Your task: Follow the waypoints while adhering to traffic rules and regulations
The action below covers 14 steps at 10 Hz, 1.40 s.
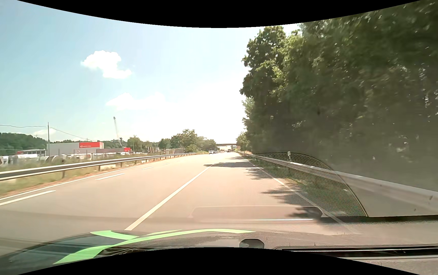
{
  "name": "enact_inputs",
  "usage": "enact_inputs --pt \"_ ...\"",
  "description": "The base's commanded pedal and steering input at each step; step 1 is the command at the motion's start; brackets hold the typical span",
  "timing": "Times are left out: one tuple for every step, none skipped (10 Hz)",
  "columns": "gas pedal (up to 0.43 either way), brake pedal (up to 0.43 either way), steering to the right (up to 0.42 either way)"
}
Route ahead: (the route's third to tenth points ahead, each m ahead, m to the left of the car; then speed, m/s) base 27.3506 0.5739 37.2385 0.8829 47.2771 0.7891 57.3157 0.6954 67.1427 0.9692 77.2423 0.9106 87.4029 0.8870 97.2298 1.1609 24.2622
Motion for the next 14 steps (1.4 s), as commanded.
enact_inputs --pt "0.169 0.0 -0.002" --pt "0.177 0.0 -0.002" --pt "0.177 0.0 -0.002" --pt "0.197 0.0 -0.002" --pt "0.197 0.0 -0.002" --pt "0.197 0.0 -0.002" --pt "0.197 0.0 -0.002" --pt "0.197 0.0 -0.002" --pt "0.189 0.0 -0.002" --pt "0.169 0.0 -0.002" --pt "0.169 0.0 -0.002" --pt "0.169 0.0 -0.002" --pt "0.169 0.0 -0.002" --pt "0.169 0.0 -0.002"
